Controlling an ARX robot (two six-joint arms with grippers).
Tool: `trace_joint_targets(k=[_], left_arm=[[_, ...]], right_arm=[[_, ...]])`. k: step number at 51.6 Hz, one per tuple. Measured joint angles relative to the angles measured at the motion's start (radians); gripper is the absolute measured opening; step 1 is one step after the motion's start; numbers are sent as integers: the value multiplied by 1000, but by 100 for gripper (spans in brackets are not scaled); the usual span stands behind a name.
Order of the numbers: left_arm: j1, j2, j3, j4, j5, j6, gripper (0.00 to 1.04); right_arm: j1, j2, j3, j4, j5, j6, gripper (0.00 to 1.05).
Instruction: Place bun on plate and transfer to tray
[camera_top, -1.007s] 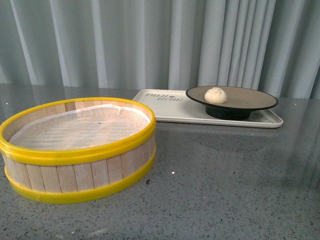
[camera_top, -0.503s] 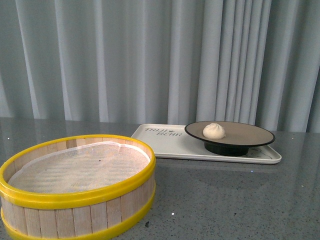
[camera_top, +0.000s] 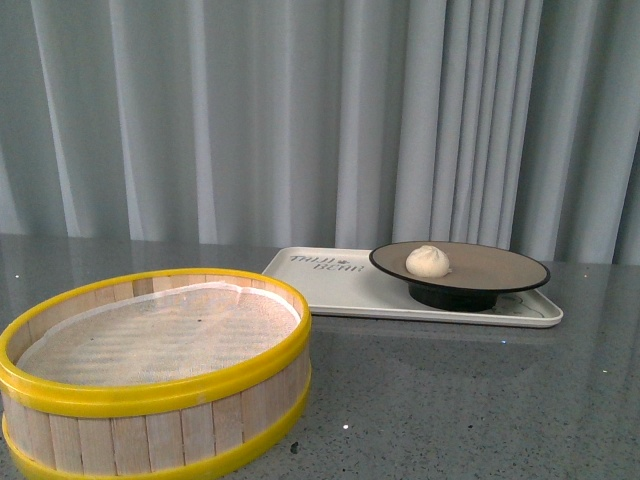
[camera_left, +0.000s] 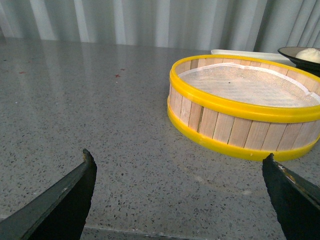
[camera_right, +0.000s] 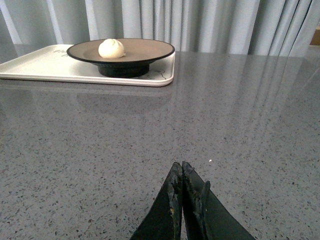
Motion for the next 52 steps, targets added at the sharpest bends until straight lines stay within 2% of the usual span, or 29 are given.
trace_joint_targets(k=[31,52], left_arm=[[0,0,0,0,0,0,98],[0,0,0,0,0,0,98]], right_arm=[[0,-309,0,-290,0,0,2],[0,-442,0,-421,0,0,2]])
